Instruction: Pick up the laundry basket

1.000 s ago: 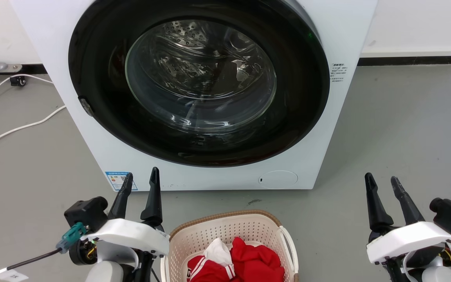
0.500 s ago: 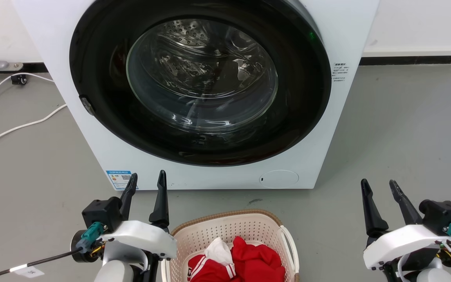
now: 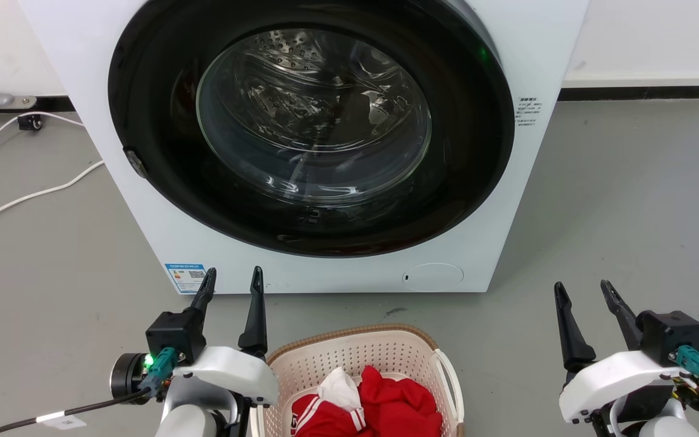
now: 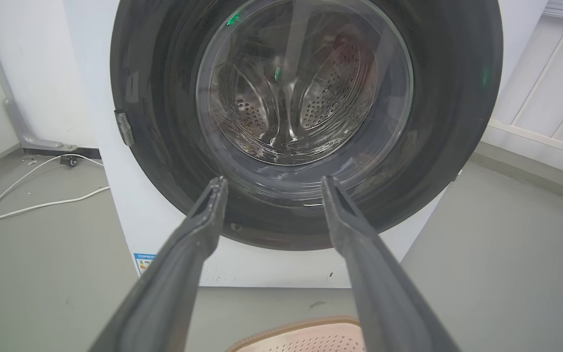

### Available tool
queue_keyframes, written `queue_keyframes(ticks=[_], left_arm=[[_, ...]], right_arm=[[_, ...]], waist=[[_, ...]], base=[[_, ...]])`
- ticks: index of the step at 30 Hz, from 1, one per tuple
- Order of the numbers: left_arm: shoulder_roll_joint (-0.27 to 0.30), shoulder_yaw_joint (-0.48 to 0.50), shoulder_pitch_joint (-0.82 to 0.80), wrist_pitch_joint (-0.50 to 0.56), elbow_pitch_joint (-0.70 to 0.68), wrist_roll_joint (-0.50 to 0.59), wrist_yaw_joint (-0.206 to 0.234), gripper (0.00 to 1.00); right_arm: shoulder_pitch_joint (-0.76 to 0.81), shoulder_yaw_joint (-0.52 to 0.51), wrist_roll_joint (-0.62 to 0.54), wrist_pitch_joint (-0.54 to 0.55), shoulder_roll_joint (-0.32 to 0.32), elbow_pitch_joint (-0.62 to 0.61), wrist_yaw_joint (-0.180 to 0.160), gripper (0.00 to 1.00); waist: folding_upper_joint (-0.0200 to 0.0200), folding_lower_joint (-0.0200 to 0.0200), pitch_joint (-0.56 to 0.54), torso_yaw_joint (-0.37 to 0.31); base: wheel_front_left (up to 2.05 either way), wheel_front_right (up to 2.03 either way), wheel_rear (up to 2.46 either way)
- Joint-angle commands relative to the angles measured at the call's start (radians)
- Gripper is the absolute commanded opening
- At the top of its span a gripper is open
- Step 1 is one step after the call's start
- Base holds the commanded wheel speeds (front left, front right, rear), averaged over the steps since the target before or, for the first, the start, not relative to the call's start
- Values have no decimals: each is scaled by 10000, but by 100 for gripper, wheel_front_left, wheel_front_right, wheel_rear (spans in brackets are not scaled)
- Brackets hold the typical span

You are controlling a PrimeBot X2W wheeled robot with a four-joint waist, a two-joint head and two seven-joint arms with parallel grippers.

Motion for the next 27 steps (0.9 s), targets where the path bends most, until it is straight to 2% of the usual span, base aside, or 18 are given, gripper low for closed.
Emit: queue_keyframes(ticks=[1, 14, 27], left_arm=[[34, -25, -186, -77, -21, 237, 74, 100], [-3, -134, -133, -363, 88, 1162, 240, 100], [-70, -99, 3, -525, 200, 1302, 282, 100]], right_arm=[[95, 15, -235, -66, 23, -39, -3, 100], [137, 60, -1044, -200, 36, 30, -3, 100], [54, 104, -1250, -336, 44, 155, -3, 100]], waist=[[0, 0, 5, 2], [0, 0, -7, 25], [0, 0, 39, 36]], base=[[0, 0, 0], [0, 0, 0], [0, 0, 0]])
